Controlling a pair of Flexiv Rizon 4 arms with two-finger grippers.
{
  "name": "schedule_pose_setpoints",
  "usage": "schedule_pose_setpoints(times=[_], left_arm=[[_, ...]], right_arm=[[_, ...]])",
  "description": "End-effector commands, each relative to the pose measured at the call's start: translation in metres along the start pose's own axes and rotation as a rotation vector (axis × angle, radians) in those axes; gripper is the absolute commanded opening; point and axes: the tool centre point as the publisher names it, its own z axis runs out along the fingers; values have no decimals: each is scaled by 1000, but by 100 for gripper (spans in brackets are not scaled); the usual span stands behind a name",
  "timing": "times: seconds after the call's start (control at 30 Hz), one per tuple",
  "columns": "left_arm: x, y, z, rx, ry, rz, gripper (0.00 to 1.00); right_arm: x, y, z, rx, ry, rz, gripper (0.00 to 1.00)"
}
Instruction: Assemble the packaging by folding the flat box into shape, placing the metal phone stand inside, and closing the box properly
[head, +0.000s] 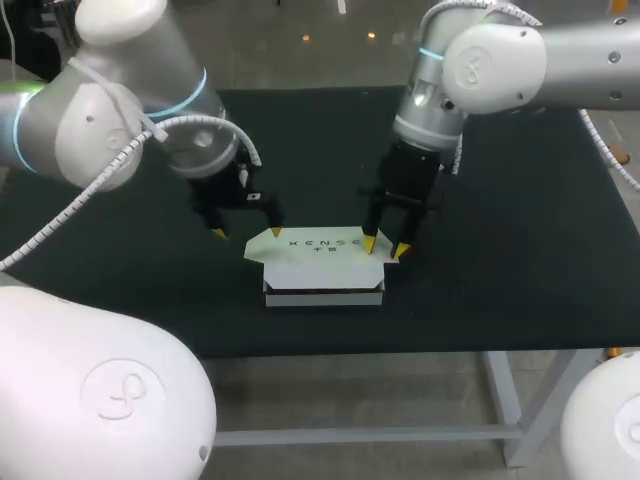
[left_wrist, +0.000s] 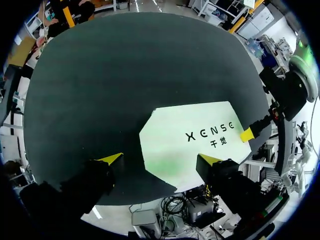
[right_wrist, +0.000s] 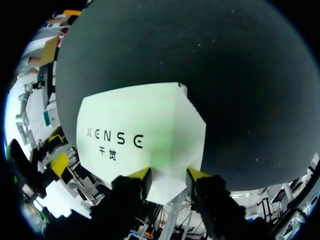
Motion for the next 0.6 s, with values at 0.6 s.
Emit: schedule_pose_setpoints(times=[0.6], left_arm=[[16,3,13,-180,-394,-99,100]], right_arm=[[0,0,2,-13,-1,-3,49]])
